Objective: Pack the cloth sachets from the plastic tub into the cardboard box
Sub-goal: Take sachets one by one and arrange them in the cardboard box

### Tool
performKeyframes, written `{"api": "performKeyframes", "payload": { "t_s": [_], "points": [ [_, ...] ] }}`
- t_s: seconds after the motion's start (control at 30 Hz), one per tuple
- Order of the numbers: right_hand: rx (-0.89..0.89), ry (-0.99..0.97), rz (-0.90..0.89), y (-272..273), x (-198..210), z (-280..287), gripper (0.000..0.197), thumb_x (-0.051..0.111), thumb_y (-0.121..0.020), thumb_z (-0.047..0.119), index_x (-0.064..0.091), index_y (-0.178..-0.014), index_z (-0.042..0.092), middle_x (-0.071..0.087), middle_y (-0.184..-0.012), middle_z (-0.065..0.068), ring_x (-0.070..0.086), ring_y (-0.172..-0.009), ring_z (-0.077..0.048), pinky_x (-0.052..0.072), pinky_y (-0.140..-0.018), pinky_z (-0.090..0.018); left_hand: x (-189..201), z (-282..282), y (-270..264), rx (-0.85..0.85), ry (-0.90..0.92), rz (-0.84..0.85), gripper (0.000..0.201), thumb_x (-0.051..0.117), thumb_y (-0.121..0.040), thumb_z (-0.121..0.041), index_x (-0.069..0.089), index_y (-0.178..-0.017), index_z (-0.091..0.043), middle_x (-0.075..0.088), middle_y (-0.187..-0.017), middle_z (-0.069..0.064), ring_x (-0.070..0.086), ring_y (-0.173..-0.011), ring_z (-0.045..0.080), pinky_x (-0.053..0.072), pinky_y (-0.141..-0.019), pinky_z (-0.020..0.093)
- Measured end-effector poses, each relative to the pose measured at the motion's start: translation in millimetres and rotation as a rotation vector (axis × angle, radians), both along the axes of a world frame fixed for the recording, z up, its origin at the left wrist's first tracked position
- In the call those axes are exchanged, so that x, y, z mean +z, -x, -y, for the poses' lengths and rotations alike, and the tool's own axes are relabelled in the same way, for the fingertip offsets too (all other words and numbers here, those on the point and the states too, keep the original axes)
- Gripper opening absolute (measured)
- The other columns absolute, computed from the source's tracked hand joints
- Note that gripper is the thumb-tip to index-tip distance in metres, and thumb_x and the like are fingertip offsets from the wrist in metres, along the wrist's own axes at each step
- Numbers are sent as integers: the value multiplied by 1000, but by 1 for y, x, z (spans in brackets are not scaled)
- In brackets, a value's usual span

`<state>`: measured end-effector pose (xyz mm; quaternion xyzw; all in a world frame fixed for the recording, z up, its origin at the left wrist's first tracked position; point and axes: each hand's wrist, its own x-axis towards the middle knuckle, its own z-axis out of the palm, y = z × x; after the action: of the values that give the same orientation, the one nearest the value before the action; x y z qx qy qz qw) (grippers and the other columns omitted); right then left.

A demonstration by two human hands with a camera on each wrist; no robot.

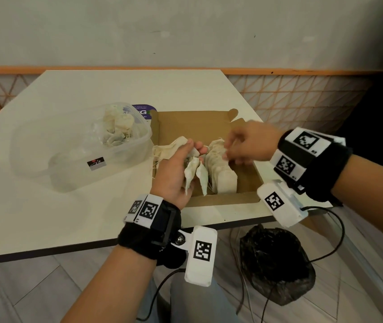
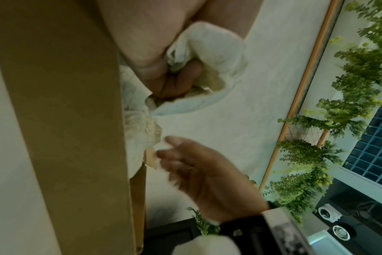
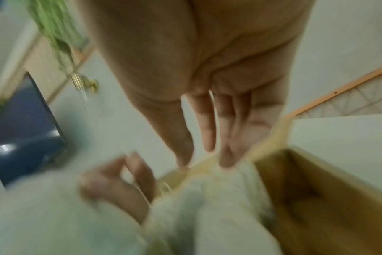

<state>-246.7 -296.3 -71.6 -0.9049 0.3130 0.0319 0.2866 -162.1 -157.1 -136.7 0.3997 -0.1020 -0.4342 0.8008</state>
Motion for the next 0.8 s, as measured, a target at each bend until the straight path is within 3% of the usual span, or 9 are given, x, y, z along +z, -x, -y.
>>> {"api": "performKeyframes", "payload": {
  "t_s": [0.1, 0.2, 0.27, 0.33, 0.4, 0.47, 0.57, 0.73, 0.8],
  "points": [
    [9, 46, 294, -6, 18, -8, 34, 62, -81, 47, 67, -92, 15, 71, -88, -4, 66, -82, -17, 51, -74, -29, -1, 1, 5, -18, -15, 139, 19, 50, -95, -18, 64, -87, -9, 65, -79, 3, 59, -57, 4, 46, -56, 18],
    [167, -6, 121, -17, 20, -20, 57, 53, -80, 61, 68, -85, 6, 70, -83, -4, 63, -75, -18, 48, -74, -27, -3, 2, 12, -39, -64, 329, 21, 52, -94, -10, 69, -81, -10, 67, -74, 4, 60, -64, 8, 45, -65, 23],
    [289, -108, -37, -20, 15, -26, 53, 56, -82, 54, 63, -75, 2, 63, -64, -7, 53, -58, -16, 39, -61, -22, -4, 1, 14, -76, -78, 400, 27, 52, -93, -7, 70, -75, -15, 68, -72, 4, 63, -67, 9, 48, -64, 22],
    [257, -258, 36, -21, 10, -25, 38, 66, -81, 36, 63, -81, -2, 59, -62, -11, 49, -53, -16, 32, -55, -23, -3, -1, 14, -113, -89, 426, 33, 52, -94, -6, 72, -71, -19, 68, -72, 4, 64, -67, 9, 49, -63, 20],
    [142, -347, 180, -21, 6, -20, 29, 69, -80, 22, 64, -96, -2, 58, -73, -11, 48, -59, -14, 32, -54, -23, -2, -1, 13, -121, -98, 420, 29, 54, -93, -7, 72, -73, -18, 69, -73, 3, 63, -68, 10, 49, -63, 19],
    [58, -376, 296, -19, 4, -16, 22, 70, -79, 17, 66, -97, 4, 58, -76, -3, 47, -59, -7, 32, -51, -17, 1, -1, 13, -113, -98, 378, 14, 57, -92, -15, 69, -84, -14, 70, -74, 4, 61, -63, 9, 48, -59, 18],
    [-25, -374, 402, -13, 0, -9, 23, 72, -77, 15, 67, -95, 0, 58, -73, -3, 45, -53, -4, 34, -45, -13, 2, 0, 10, -69, -99, 285, 25, 61, -87, -32, 67, -100, -12, 71, -79, 3, 60, -54, 7, 48, -53, 19],
    [-78, -478, 367, -5, -5, -4, 15, 73, -76, 10, 68, -87, 1, 62, -81, -13, 51, -65, -14, 40, -53, -18, -4, 3, 3, 33, -32, 79, 4, 62, -89, -17, 60, -87, -14, 61, -71, 4, 53, -47, 9, 45, -45, 20],
    [-106, -498, 392, -1, -5, 0, 13, 71, -77, 7, 68, -89, 1, 63, -84, -15, 53, -64, -14, 44, -51, -15, -5, 2, 0, 43, -22, 15, 14, 56, -92, -13, 54, -79, -15, 59, -62, 1, 53, -45, 8, 45, -45, 19]
  ]
}}
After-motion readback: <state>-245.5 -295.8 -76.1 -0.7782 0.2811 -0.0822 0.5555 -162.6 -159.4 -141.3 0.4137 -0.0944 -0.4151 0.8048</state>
